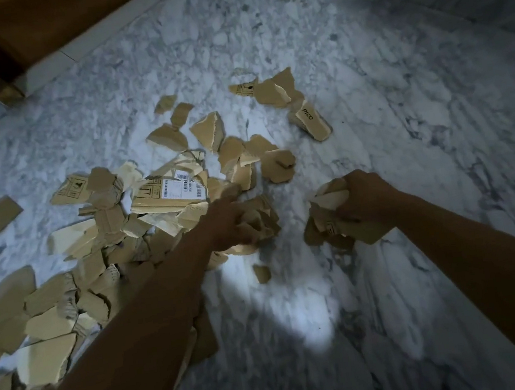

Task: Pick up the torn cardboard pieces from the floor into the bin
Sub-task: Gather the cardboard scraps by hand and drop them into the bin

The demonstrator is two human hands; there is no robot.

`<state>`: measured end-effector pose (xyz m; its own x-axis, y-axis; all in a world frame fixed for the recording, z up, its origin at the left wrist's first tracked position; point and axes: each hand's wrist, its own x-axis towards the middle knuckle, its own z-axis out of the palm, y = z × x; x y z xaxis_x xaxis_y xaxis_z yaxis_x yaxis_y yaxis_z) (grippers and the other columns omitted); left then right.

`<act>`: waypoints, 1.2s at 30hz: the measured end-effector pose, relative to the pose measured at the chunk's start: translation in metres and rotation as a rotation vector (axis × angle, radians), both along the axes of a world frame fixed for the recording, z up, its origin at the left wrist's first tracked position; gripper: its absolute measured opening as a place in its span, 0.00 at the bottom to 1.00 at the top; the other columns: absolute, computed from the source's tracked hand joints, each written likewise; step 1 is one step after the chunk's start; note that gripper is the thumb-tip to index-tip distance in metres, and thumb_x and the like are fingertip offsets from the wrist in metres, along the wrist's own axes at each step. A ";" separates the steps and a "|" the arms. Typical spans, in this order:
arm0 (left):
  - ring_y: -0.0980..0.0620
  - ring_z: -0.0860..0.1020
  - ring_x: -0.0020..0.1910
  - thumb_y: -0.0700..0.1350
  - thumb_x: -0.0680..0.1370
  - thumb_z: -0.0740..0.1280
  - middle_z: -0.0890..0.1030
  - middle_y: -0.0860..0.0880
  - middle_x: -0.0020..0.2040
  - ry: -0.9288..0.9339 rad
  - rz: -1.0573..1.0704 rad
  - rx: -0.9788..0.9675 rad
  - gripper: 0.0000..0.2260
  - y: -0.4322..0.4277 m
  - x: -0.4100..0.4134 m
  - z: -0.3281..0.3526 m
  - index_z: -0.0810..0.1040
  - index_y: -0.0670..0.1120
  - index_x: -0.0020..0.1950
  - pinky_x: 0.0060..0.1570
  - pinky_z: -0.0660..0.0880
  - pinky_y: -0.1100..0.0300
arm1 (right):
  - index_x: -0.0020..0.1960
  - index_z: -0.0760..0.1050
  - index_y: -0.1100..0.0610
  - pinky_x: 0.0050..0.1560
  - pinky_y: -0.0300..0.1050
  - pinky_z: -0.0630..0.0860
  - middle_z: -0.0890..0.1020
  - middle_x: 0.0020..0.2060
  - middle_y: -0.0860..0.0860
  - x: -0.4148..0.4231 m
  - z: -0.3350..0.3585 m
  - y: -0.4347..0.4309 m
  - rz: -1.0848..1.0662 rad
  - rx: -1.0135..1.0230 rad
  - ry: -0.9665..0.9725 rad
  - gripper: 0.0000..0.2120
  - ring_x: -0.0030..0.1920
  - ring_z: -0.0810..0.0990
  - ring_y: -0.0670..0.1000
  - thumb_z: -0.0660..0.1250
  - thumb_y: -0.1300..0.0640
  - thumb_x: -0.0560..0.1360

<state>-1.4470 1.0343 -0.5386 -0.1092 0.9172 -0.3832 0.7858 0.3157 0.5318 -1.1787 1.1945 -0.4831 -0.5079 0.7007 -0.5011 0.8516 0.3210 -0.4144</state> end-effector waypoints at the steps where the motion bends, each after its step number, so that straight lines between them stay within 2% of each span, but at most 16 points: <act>1: 0.59 0.73 0.37 0.41 0.68 0.74 0.72 0.47 0.47 0.048 -0.053 -0.024 0.21 0.003 0.002 -0.004 0.75 0.58 0.57 0.36 0.70 0.62 | 0.56 0.81 0.56 0.52 0.49 0.79 0.84 0.51 0.54 0.004 -0.004 -0.006 0.032 0.026 0.051 0.20 0.52 0.82 0.56 0.73 0.48 0.67; 3: 0.51 0.75 0.55 0.54 0.68 0.75 0.72 0.45 0.59 0.178 -0.013 -0.166 0.18 0.007 0.009 -0.011 0.77 0.55 0.56 0.52 0.74 0.53 | 0.47 0.81 0.57 0.46 0.46 0.78 0.84 0.45 0.53 0.010 -0.018 -0.024 0.098 0.080 0.107 0.11 0.47 0.83 0.55 0.73 0.50 0.70; 5: 0.45 0.69 0.66 0.59 0.69 0.72 0.71 0.47 0.66 0.343 0.032 -0.165 0.22 0.003 0.016 -0.009 0.78 0.51 0.60 0.62 0.69 0.43 | 0.41 0.80 0.60 0.38 0.43 0.72 0.84 0.40 0.54 0.016 -0.036 -0.034 0.103 0.154 0.113 0.11 0.43 0.83 0.57 0.73 0.52 0.72; 8: 0.46 0.71 0.61 0.62 0.68 0.67 0.71 0.46 0.58 0.342 0.065 -0.061 0.19 -0.003 0.022 0.000 0.79 0.53 0.53 0.58 0.74 0.45 | 0.48 0.83 0.54 0.45 0.43 0.79 0.85 0.43 0.51 0.022 -0.037 -0.035 -0.117 0.099 0.185 0.16 0.45 0.83 0.52 0.74 0.43 0.70; 10: 0.45 0.74 0.52 0.62 0.67 0.63 0.73 0.45 0.50 0.228 0.092 0.027 0.20 -0.007 0.020 0.003 0.77 0.49 0.49 0.53 0.76 0.46 | 0.56 0.84 0.50 0.51 0.41 0.77 0.86 0.49 0.51 0.024 -0.023 -0.026 -0.252 0.026 0.243 0.19 0.51 0.83 0.51 0.77 0.43 0.68; 13: 0.46 0.78 0.43 0.57 0.72 0.64 0.77 0.50 0.43 0.146 0.137 0.129 0.23 -0.009 0.016 0.014 0.74 0.45 0.61 0.43 0.75 0.55 | 0.61 0.81 0.56 0.52 0.41 0.73 0.83 0.57 0.56 0.025 -0.002 -0.008 -0.406 -0.050 0.294 0.23 0.56 0.81 0.52 0.79 0.53 0.68; 15: 0.50 0.80 0.45 0.53 0.74 0.69 0.79 0.53 0.45 0.053 0.211 0.113 0.22 -0.010 0.014 0.026 0.73 0.47 0.66 0.43 0.73 0.58 | 0.61 0.79 0.60 0.51 0.44 0.73 0.82 0.55 0.57 0.023 0.003 0.002 -0.428 -0.076 0.228 0.26 0.57 0.80 0.55 0.80 0.53 0.67; 17: 0.57 0.78 0.43 0.51 0.72 0.73 0.78 0.54 0.45 -0.137 0.282 0.043 0.23 -0.012 0.013 0.036 0.73 0.46 0.63 0.43 0.71 0.64 | 0.61 0.78 0.62 0.51 0.45 0.74 0.79 0.53 0.55 0.020 -0.004 0.004 -0.402 -0.149 0.109 0.30 0.57 0.78 0.56 0.81 0.51 0.65; 19: 0.62 0.78 0.39 0.47 0.72 0.74 0.78 0.54 0.44 -0.268 0.228 -0.022 0.22 -0.016 0.016 0.042 0.71 0.45 0.61 0.37 0.71 0.67 | 0.62 0.77 0.62 0.54 0.49 0.77 0.79 0.57 0.56 0.015 -0.017 -0.003 -0.377 -0.230 0.020 0.35 0.58 0.78 0.56 0.82 0.47 0.62; 22: 0.51 0.81 0.47 0.43 0.70 0.77 0.80 0.50 0.47 -0.129 0.027 -0.252 0.17 -0.025 0.037 0.033 0.77 0.46 0.56 0.40 0.72 0.63 | 0.67 0.73 0.58 0.66 0.56 0.71 0.73 0.66 0.58 0.011 -0.040 -0.030 -0.289 -0.143 -0.101 0.43 0.67 0.72 0.59 0.77 0.35 0.60; 24: 0.47 0.79 0.50 0.45 0.67 0.79 0.79 0.48 0.48 -0.004 -0.081 -0.318 0.16 -0.033 0.051 0.017 0.80 0.45 0.52 0.46 0.74 0.59 | 0.70 0.70 0.52 0.70 0.58 0.65 0.69 0.68 0.58 0.011 -0.050 -0.045 -0.252 -0.074 -0.119 0.43 0.71 0.66 0.61 0.71 0.30 0.61; 26: 0.49 0.76 0.52 0.47 0.63 0.81 0.77 0.48 0.53 0.101 -0.150 -0.257 0.22 -0.039 0.059 0.001 0.80 0.46 0.54 0.51 0.75 0.56 | 0.66 0.73 0.47 0.67 0.57 0.69 0.71 0.67 0.56 0.011 -0.057 -0.047 -0.305 -0.088 -0.086 0.43 0.69 0.68 0.61 0.69 0.27 0.57; 29: 0.47 0.78 0.52 0.51 0.61 0.78 0.78 0.49 0.54 0.217 -0.162 -0.190 0.25 -0.047 0.064 -0.006 0.75 0.53 0.55 0.48 0.77 0.53 | 0.63 0.77 0.46 0.63 0.55 0.76 0.78 0.61 0.54 0.016 -0.070 -0.041 -0.344 -0.106 -0.031 0.48 0.63 0.76 0.58 0.65 0.24 0.48; 31: 0.44 0.80 0.50 0.54 0.60 0.75 0.79 0.48 0.54 0.271 -0.151 -0.203 0.25 -0.047 0.065 -0.008 0.70 0.59 0.54 0.45 0.78 0.53 | 0.61 0.76 0.48 0.60 0.52 0.76 0.80 0.59 0.53 0.015 -0.062 -0.045 -0.312 -0.100 0.043 0.41 0.60 0.78 0.56 0.69 0.28 0.53; 33: 0.45 0.81 0.50 0.54 0.59 0.74 0.78 0.47 0.55 0.262 -0.132 -0.229 0.25 -0.045 0.065 -0.007 0.70 0.61 0.53 0.43 0.76 0.58 | 0.57 0.74 0.52 0.56 0.52 0.76 0.80 0.54 0.53 0.013 -0.052 -0.049 -0.285 -0.077 0.109 0.30 0.56 0.79 0.57 0.75 0.38 0.61; 36: 0.47 0.80 0.52 0.51 0.63 0.77 0.78 0.49 0.56 0.258 -0.138 -0.291 0.22 -0.040 0.065 -0.001 0.78 0.55 0.56 0.43 0.71 0.61 | 0.60 0.67 0.53 0.48 0.51 0.76 0.78 0.49 0.54 0.012 -0.051 -0.047 -0.297 -0.077 0.182 0.31 0.49 0.78 0.57 0.79 0.48 0.64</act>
